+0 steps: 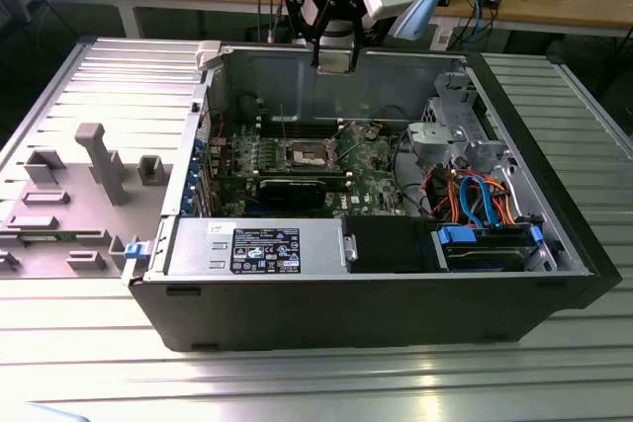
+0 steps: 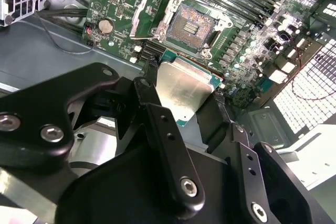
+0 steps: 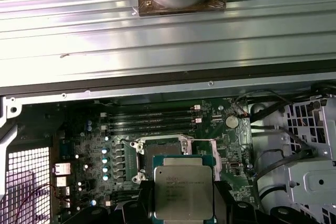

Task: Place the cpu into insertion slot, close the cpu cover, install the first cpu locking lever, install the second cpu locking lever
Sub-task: 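Place the cpu into insertion slot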

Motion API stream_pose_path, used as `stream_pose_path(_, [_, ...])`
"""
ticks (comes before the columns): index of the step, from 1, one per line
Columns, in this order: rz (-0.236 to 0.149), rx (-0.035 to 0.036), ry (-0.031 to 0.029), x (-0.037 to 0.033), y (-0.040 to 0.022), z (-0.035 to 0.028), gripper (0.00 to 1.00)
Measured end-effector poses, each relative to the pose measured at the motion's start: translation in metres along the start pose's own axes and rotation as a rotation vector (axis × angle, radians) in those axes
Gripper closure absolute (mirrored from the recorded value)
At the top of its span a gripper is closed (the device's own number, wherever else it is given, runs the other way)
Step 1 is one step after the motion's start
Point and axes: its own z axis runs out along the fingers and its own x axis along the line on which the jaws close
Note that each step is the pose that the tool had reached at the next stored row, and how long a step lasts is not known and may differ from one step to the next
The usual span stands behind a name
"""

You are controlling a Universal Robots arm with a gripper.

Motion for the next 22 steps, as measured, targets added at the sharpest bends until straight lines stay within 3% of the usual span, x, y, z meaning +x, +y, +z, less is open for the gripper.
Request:
stream_pose_path(7, [0.006, 0.0000, -0.0005, 0.0001, 0.0000, 0.0000, 0.46])
stream_pose_path(13, [0.071, -0.0012, -0.0063, 0.0001, -0.0001, 0.0004, 0.46])
stream_pose_path(16, [0.122, -0.0022, -0.0109, 0.0000, -0.0001, 0.0008, 0.46])
stream_pose_path(22, [0.132, -0.0025, -0.0117, 0.0000, -0.0001, 0.0009, 0.46])
